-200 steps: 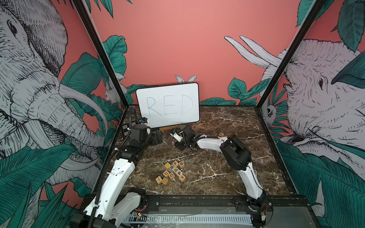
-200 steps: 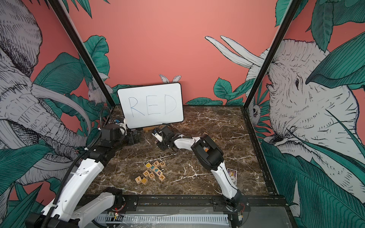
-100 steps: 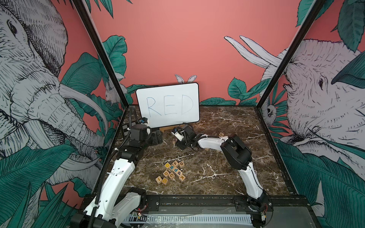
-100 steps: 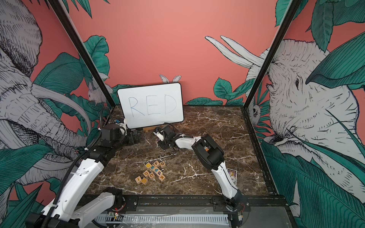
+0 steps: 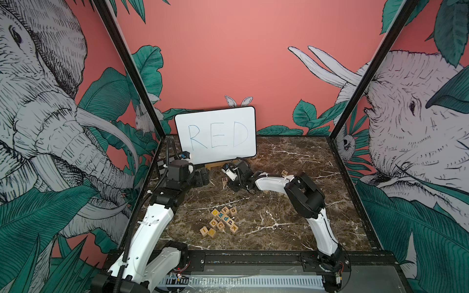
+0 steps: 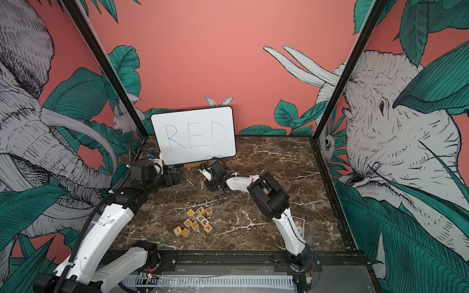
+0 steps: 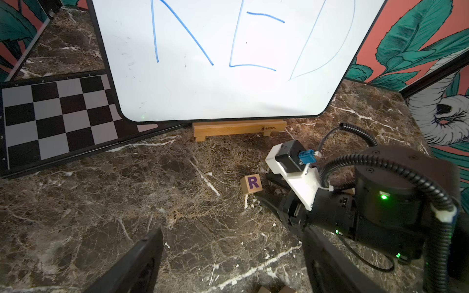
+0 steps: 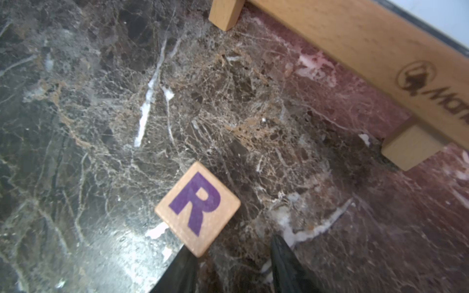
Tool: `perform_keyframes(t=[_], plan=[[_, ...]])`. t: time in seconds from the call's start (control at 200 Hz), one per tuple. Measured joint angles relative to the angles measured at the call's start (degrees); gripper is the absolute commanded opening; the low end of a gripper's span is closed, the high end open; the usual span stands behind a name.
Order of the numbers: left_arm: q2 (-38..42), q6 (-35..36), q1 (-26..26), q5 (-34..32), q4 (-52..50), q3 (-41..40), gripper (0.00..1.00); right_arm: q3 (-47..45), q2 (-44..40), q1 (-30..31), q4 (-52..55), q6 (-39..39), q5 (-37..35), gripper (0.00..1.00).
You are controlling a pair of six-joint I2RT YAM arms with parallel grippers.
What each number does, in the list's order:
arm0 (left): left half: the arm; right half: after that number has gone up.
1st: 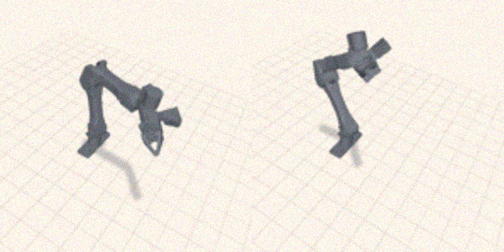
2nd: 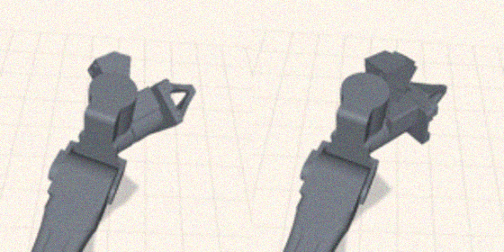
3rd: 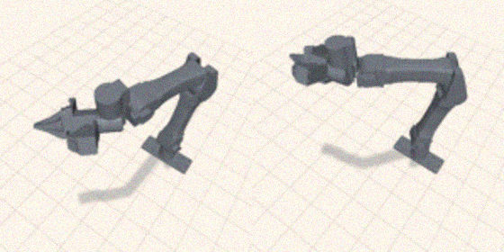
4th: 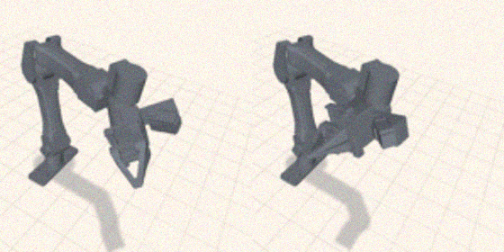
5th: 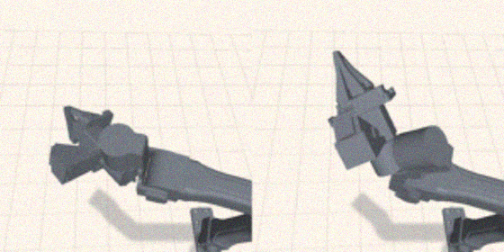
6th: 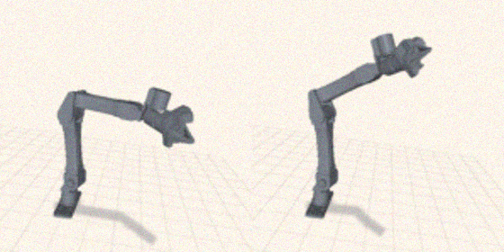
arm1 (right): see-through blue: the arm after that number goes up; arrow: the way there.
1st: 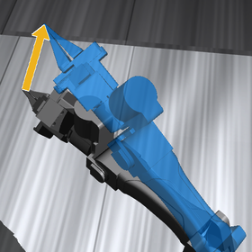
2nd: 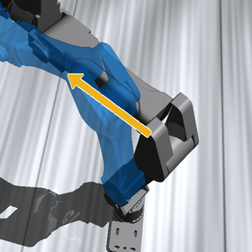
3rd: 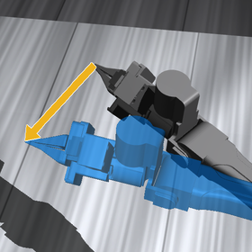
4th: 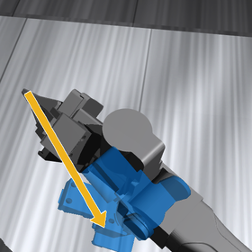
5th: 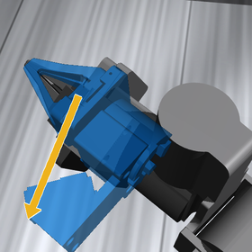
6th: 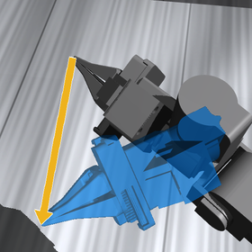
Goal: Assemble the uppercase word "red" with letter blocks
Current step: Place the letter block at the center of the board, then pick up the letter block from the center of the board.
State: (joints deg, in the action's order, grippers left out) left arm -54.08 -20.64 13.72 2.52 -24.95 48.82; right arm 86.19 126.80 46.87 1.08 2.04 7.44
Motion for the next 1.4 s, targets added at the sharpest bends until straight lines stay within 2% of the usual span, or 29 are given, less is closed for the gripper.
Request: perform_keyframes(t=[0.36,0.595,0.805,0.94,1.155,1.4], plan=[[0.0,-0.2,0.0,1.2,0.0,-0.1,0.89,-2.5,-2.1,0.0,-0.4,-0.4,0.3,0.45],[-3.2,-0.5,0.0,7.3,0.0,0.0,0.84,-8.7,-13.0,0.0,-0.5,-2.4,-0.6,0.45],[-6.0,-1.0,0.0,11.9,-0.1,0.0,0.80,-21.0,-31.5,-0.9,-1.4,-6.4,-4.8,0.43],[-6.2,-1.0,1.4,13.3,-0.1,0.0,0.79,-30.7,-45.6,-5.2,0.2,-11.8,-8.2,0.43],[-8.0,0.3,8.7,13.5,-0.6,0.9,0.78,-46.1,-70.2,-18.4,7.2,-21.1,-14.2,0.45],[-12.0,2.5,16.0,15.1,-0.9,1.8,0.77,-60.5,-95.0,-19.8,13.5,-23.7,-22.8,0.47]])
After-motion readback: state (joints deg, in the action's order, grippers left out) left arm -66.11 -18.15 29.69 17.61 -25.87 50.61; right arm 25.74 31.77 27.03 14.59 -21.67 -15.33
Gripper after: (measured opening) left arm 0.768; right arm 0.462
